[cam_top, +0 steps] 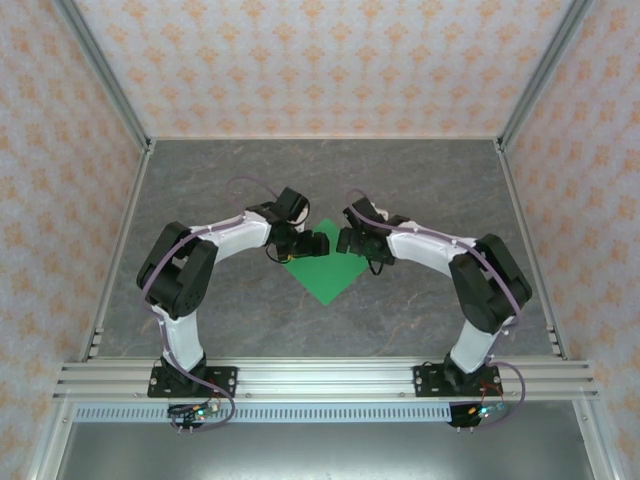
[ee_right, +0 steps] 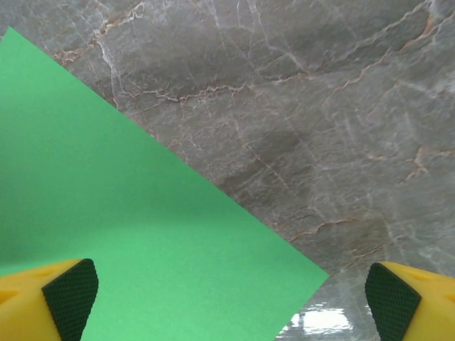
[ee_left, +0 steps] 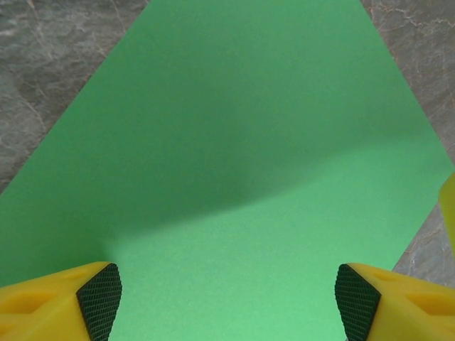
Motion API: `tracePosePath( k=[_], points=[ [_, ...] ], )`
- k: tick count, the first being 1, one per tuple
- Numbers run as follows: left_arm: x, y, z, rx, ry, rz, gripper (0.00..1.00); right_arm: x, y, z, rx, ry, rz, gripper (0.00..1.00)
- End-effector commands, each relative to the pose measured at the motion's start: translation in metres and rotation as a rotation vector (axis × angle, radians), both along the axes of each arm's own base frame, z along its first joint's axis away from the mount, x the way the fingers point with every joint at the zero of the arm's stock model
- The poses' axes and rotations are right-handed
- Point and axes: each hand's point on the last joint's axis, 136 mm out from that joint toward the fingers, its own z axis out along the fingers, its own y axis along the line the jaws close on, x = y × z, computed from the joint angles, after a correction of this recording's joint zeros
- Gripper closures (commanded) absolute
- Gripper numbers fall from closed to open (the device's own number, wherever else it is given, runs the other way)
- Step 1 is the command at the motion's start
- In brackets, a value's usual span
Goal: Fold a paper plane with a square sheet of paper (fold left side to right side)
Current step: Pick up the square sheet of paper from the center of the table.
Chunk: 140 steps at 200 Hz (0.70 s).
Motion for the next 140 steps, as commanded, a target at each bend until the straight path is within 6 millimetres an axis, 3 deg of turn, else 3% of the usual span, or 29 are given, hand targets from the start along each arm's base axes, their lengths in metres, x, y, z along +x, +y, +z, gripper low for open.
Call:
tracePosePath(
  k=[1, 51, 107, 140],
  points=[
    [-0.005, 0.003, -0.011, 0.003, 0.019, 0.005, 0.19, 0.001, -0.004, -0.004, -0.047, 0.010, -0.051, 0.00],
    [-0.018, 0.010, -0.027, 0.013, 0.054, 0.018, 0.22, -0.004, 0.010, -0.026, -0.072, 0.053, -0.030, 0.01],
    [-0.024, 0.012, -0.034, 0.012, 0.066, 0.026, 0.26, -0.011, 0.057, -0.021, 0.075, 0.079, 0.049, 0.01],
    [-0.023, 0.012, -0.032, 0.009, 0.056, 0.026, 0.29, -0.009, 0.066, -0.016, 0.110, 0.081, 0.072, 0.10]
  ],
)
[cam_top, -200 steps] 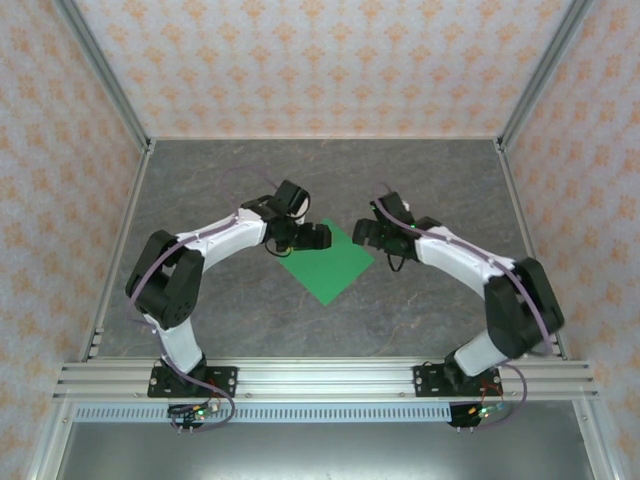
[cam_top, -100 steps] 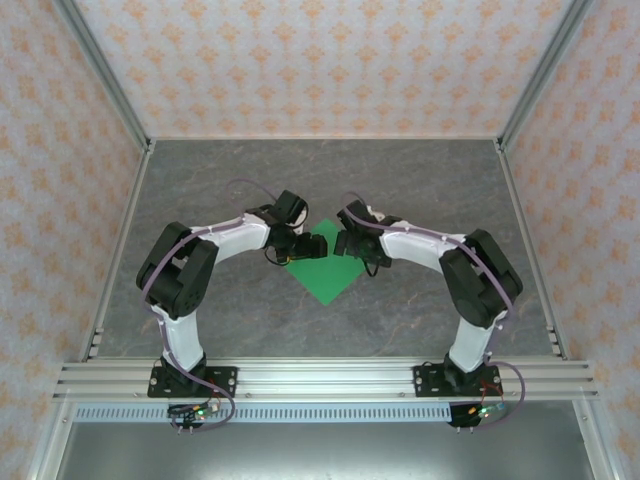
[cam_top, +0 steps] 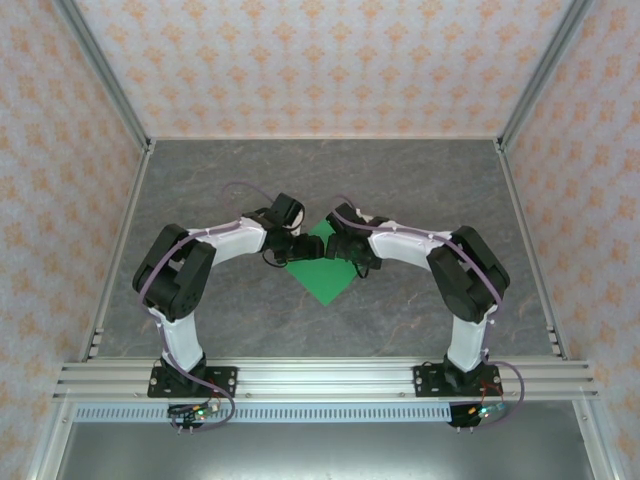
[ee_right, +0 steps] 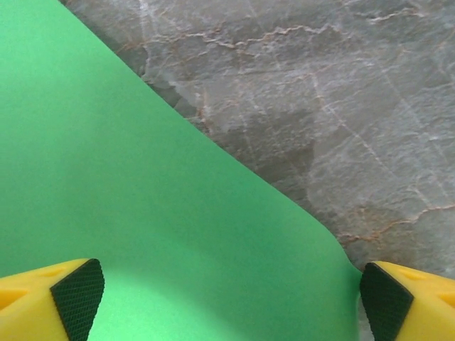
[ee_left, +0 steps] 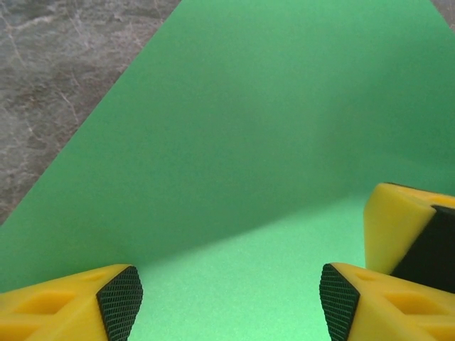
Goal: Fold a paper plane with a square sheet of paper (fold left side to right side)
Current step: Pick up the square sheet of paper from the center of the table.
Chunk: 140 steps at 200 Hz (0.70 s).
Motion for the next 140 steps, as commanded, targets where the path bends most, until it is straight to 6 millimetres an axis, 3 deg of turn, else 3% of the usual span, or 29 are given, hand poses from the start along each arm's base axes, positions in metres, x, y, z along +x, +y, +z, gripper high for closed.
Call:
tracePosePath(
  k=[1, 34, 78, 106, 140],
  points=[
    [-0.020, 0.005, -0.022, 0.025, 0.079, 0.001, 0.29, -0.002, 0.032, 0.005, 0.112, 0.020, 0.042, 0.10],
    [-0.016, 0.003, -0.005, -0.001, 0.028, 0.000, 0.29, -0.004, 0.035, 0.007, 0.110, 0.029, 0.089, 0.28],
    [-0.009, 0.015, 0.046, -0.079, -0.075, 0.033, 0.28, -0.001, 0.042, 0.024, 0.187, -0.026, 0.129, 0.59],
    [-0.010, 0.041, 0.079, -0.140, -0.136, 0.087, 0.25, 0.004, 0.053, 0.049, 0.342, -0.098, 0.178, 0.66],
    [-0.016, 0.073, 0.111, -0.241, -0.196, 0.181, 0.23, 0.008, 0.056, 0.088, 0.569, -0.186, 0.246, 0.68]
  ],
)
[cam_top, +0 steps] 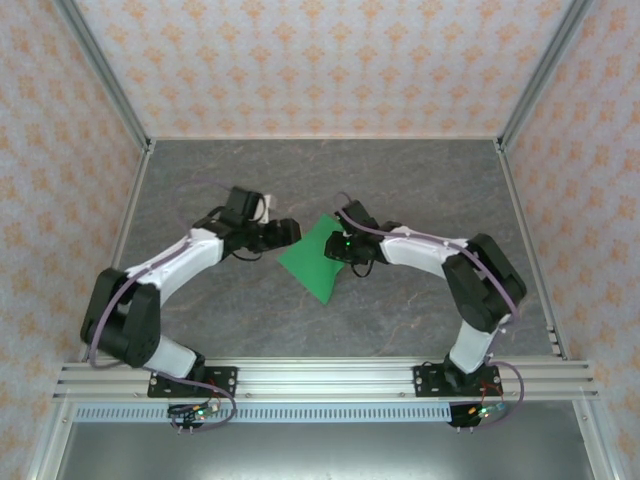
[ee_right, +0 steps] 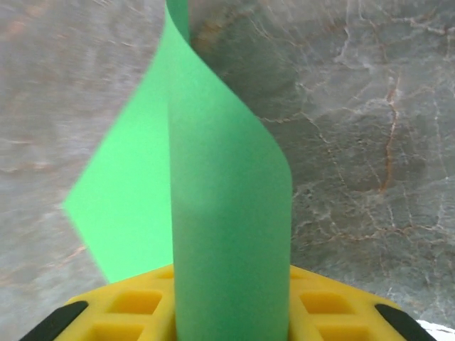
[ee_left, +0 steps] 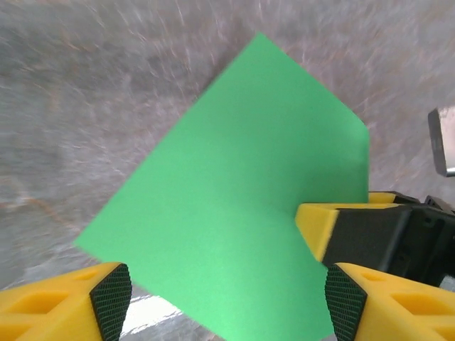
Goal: Fold a paper plane with a square sheet of paper (fold left side to right side)
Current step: Pick up the square sheet of paper from the center of the table, then place a square sheet of paper at the center of the table.
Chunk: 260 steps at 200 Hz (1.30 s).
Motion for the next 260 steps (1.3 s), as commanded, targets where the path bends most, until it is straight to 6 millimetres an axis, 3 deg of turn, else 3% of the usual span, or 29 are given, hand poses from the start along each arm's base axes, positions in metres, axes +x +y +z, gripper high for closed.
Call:
tracePosePath(
  k=[1, 24, 58, 92, 114, 142, 185, 224, 260],
  points=[
    [-0.013, 0.014, 0.013, -0.082, 0.004, 0.035, 0.23, 0.012, 0.014, 0.052, 0.232, -0.130, 0.074, 0.68],
    [-0.017, 0.027, 0.044, -0.156, -0.088, 0.060, 0.21, 0.009, 0.012, 0.087, 0.381, -0.183, 0.139, 0.68],
    [-0.031, 0.015, 0.111, -0.275, -0.298, -0.029, 0.15, -0.009, 0.001, 0.150, 0.496, -0.290, 0.317, 0.68],
    [-0.054, 0.005, 0.180, -0.360, -0.533, -0.155, 0.07, -0.052, -0.004, 0.214, 0.510, -0.385, 0.567, 0.68],
    [-0.068, 0.002, 0.208, -0.371, -0.639, -0.224, 0.03, -0.076, -0.005, 0.250, 0.540, -0.406, 0.686, 0.68],
    [-0.075, -0.004, 0.234, -0.401, -0.713, -0.287, 0.02, -0.101, -0.005, 0.291, 0.583, -0.445, 0.790, 0.68],
    [-0.089, -0.022, 0.264, -0.402, -0.821, -0.434, 0.02, -0.131, -0.008, 0.337, 0.624, -0.536, 0.890, 0.68],
    [-0.106, -0.049, 0.274, -0.386, -0.838, -0.583, 0.02, -0.154, -0.006, 0.362, 0.661, -0.582, 0.973, 0.68],
    [-0.104, -0.054, 0.274, -0.386, -0.828, -0.605, 0.04, -0.165, -0.010, 0.371, 0.661, -0.615, 1.001, 0.68]
  ],
)
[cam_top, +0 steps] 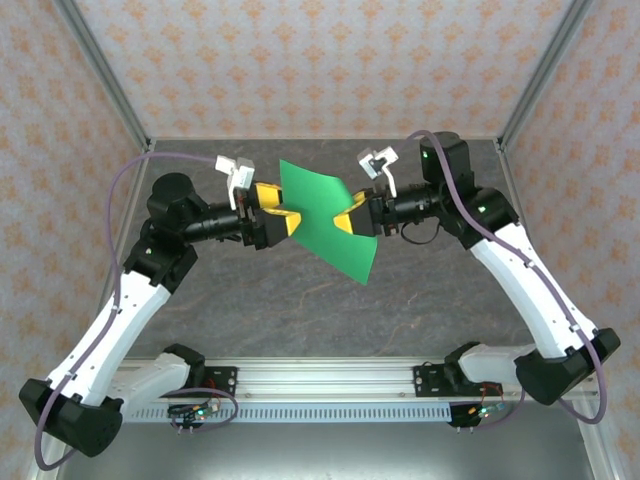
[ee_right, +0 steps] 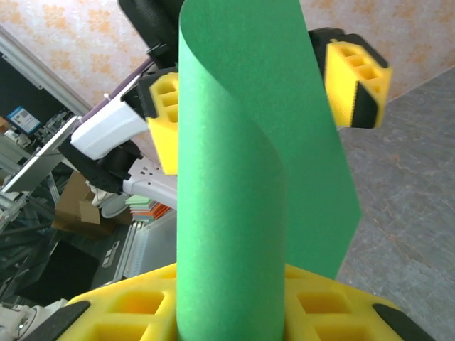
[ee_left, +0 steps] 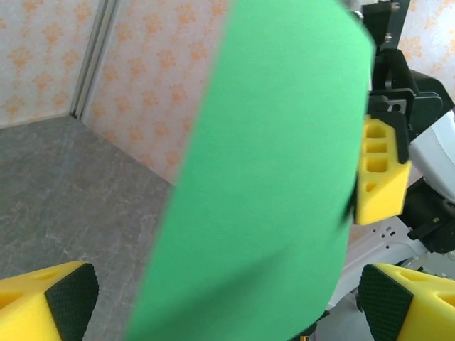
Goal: Fold a paper plane with a square sheet of paper (fold left side to right side)
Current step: Place a square sheet of paper at the center of the table.
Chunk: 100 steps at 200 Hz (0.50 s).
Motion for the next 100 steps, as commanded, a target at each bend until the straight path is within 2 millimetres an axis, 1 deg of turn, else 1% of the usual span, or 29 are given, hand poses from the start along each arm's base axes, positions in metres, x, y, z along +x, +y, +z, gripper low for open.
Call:
tracePosePath(
  k=[1, 27, 43, 61, 84, 100],
  points=[
    [-0.007, -0.004, 0.004, 0.019, -0.031, -0.047, 0.04, -0.022, -0.008, 0.020, 0.040, -0.070, 0.052, 0.68],
    [-0.014, -0.007, 0.007, 0.016, -0.047, -0.081, 0.07, -0.025, -0.009, 0.020, 0.039, -0.078, 0.048, 0.68],
    [-0.021, -0.009, 0.011, 0.011, -0.060, -0.106, 0.13, -0.023, -0.009, 0.018, 0.034, -0.077, 0.039, 0.68],
    [-0.028, -0.011, 0.009, 0.026, -0.061, -0.136, 0.29, -0.018, -0.009, 0.015, 0.023, -0.079, 0.012, 0.68],
    [-0.032, -0.010, 0.002, 0.063, -0.052, -0.146, 0.64, -0.007, -0.009, 0.009, -0.002, -0.078, -0.053, 0.68],
    [-0.030, -0.010, -0.004, 0.075, -0.037, -0.135, 0.81, 0.006, -0.010, 0.000, -0.032, -0.070, -0.120, 0.67]
  ],
)
